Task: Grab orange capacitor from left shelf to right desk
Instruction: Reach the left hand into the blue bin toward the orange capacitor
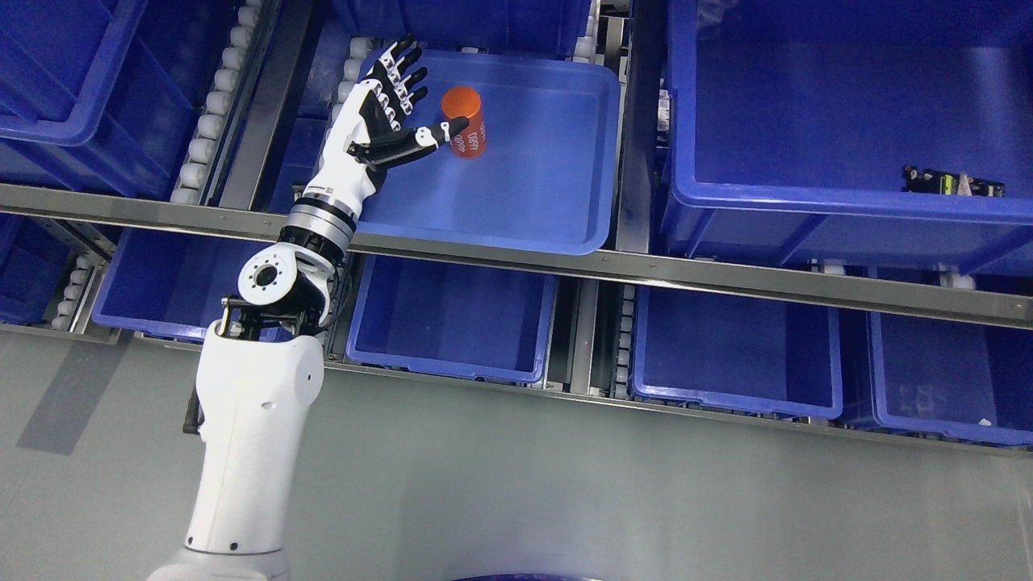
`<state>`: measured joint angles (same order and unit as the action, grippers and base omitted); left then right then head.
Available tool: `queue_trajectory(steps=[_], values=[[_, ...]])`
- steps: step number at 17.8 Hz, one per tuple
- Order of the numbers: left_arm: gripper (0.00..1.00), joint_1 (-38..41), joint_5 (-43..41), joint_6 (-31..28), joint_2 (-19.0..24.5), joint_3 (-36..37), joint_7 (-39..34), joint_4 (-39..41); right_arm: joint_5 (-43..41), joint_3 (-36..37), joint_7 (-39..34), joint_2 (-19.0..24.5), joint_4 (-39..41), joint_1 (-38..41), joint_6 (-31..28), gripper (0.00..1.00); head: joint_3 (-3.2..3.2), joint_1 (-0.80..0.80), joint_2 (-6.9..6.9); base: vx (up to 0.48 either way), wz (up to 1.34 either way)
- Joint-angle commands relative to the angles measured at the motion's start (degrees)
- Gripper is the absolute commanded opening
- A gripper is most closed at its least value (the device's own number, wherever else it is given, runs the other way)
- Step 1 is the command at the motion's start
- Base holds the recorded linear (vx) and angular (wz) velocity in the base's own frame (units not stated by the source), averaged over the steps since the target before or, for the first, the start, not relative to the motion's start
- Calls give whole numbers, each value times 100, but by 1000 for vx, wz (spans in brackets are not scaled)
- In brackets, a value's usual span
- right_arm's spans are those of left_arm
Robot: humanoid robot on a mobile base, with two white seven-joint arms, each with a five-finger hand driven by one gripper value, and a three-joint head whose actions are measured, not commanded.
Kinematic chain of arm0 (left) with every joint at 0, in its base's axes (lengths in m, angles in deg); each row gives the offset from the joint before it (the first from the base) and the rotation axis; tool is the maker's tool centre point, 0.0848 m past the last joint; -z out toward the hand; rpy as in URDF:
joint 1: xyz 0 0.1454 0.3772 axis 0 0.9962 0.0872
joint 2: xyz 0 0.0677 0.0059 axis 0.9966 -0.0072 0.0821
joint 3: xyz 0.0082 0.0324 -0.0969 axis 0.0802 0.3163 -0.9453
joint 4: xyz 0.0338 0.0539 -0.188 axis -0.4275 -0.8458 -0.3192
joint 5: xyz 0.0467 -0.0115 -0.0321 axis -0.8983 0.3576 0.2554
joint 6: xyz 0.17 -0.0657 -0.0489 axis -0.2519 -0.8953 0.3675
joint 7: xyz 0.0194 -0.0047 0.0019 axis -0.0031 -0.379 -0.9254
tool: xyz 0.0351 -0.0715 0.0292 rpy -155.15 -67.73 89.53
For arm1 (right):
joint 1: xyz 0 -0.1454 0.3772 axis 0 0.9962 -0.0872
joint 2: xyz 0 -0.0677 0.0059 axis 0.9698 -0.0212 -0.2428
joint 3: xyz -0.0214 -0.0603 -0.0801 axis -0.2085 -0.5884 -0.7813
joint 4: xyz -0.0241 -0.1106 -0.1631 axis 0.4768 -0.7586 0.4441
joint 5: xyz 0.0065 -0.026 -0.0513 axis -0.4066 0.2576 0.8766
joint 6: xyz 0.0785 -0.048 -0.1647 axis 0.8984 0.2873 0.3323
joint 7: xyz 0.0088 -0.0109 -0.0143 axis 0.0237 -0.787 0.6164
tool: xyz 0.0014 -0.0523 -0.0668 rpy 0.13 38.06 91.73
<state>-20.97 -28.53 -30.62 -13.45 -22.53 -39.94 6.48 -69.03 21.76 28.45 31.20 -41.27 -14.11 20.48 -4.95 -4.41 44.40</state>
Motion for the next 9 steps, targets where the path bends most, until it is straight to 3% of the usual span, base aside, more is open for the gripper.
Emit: queue_trajectory(steps=[1,4,9], values=[[100,214,-8,26,100,87,-51,367,18,105,24,-100,100,132,-1,100,0,0,0,0,0],[100,144,-262,26,100,60,-60,53,18,97,24,-100,100,132,-1,100,0,0,0,0,0],[100,-707,-597,70,100,51,-42,-1476,18,97,24,-100,100,132,7,100,0,0,0,0,0]])
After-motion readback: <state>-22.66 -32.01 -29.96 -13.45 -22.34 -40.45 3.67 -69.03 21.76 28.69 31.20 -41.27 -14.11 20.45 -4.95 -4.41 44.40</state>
